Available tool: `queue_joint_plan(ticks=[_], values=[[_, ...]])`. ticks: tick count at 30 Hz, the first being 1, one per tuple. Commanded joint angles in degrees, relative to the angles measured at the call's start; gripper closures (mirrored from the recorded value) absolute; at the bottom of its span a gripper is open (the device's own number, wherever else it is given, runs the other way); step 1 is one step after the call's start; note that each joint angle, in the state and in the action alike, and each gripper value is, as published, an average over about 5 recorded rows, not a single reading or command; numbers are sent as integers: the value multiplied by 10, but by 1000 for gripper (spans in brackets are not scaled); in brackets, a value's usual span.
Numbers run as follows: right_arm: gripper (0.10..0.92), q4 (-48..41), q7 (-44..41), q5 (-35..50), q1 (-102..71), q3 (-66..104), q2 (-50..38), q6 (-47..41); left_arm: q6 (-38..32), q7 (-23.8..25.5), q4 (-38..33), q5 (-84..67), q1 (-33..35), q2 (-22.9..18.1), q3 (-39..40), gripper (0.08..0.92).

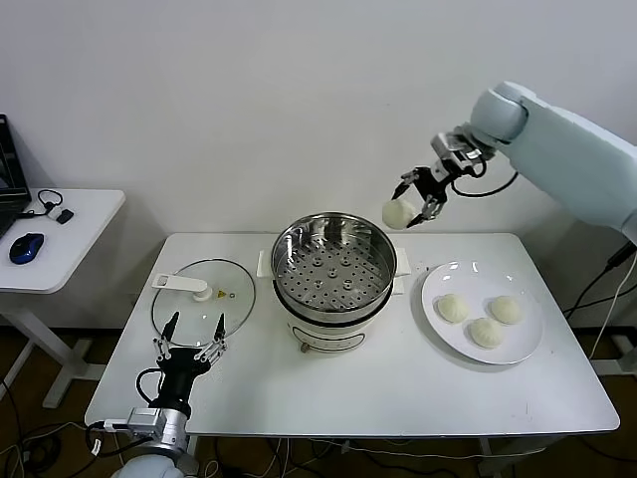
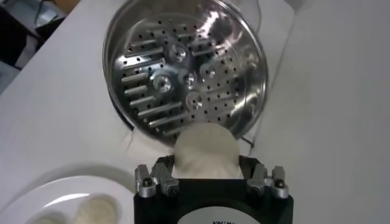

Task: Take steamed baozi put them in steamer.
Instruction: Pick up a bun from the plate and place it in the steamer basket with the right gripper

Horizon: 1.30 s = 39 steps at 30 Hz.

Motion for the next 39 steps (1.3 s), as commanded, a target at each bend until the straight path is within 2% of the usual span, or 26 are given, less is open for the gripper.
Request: queue_joint_plan(ticks=[1, 7, 12, 20, 32, 39], values=[[322, -24, -12, -46, 23, -64, 116, 30, 2, 1, -5, -1, -1, 1, 3, 177], [329, -90, -10, -111, -9, -39, 176, 83, 4, 0, -9, 1, -3, -4, 14, 177], [330, -150, -2, -204, -36, -6, 213, 149, 5, 1, -10, 0, -5, -3, 13, 177], [330, -166, 17, -296, -80, 32, 234, 195, 7, 1, -11, -2, -8, 0, 10, 177], [330, -181, 33, -351, -110, 68, 242, 218, 7, 3, -11, -4, -5, 1, 9, 177], [330, -185, 39, -353, -122, 76, 245, 217, 8, 3, -10, -3, -7, -1, 11, 177]])
